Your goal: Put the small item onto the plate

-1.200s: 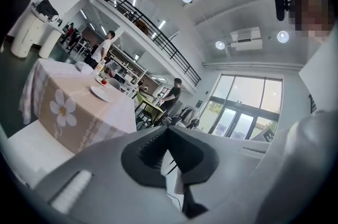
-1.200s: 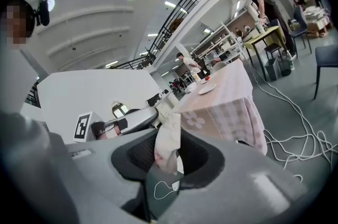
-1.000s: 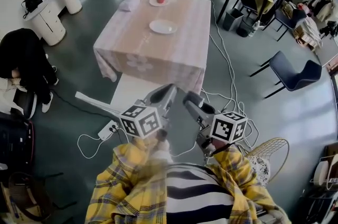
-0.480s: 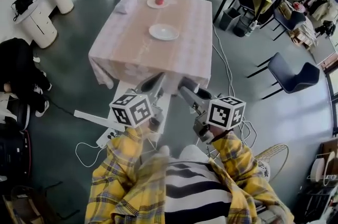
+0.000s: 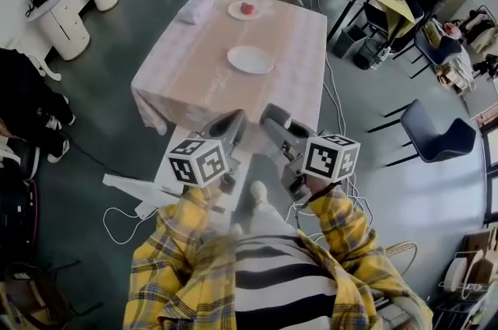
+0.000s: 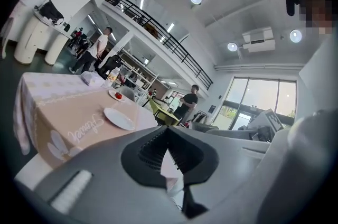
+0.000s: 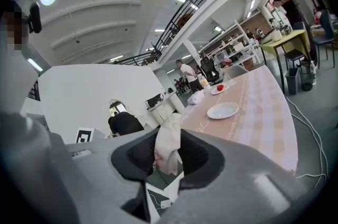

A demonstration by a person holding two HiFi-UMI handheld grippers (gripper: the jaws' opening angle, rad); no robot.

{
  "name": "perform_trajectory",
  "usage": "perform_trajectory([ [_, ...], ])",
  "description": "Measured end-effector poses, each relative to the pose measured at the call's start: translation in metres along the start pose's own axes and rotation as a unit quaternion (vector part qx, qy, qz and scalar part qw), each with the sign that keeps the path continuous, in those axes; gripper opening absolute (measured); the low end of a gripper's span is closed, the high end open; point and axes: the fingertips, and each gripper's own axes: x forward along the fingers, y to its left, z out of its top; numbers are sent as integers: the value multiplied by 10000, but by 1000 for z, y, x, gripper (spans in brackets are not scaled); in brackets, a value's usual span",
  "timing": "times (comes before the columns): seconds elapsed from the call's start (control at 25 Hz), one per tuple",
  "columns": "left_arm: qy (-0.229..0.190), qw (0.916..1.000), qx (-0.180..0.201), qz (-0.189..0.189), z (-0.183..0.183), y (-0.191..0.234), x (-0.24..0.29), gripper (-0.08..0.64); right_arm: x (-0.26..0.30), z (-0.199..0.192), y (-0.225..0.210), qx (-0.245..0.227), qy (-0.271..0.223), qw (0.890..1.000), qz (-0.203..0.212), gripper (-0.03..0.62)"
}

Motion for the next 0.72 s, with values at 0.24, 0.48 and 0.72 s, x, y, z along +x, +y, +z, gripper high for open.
perform_trajectory([
  [0.24,-45,9998,-51,195,12,26,48,-12,34,28,-35,6,195,9997,139,104],
  [0.48,-23,9985,-186,520,19,62,101,-12,68,52,-78,53,403,9989,241,104],
  [0.72,75,9965,-224,797,23,90,145,-12,101,63,-121,153,674,9974,199,104],
])
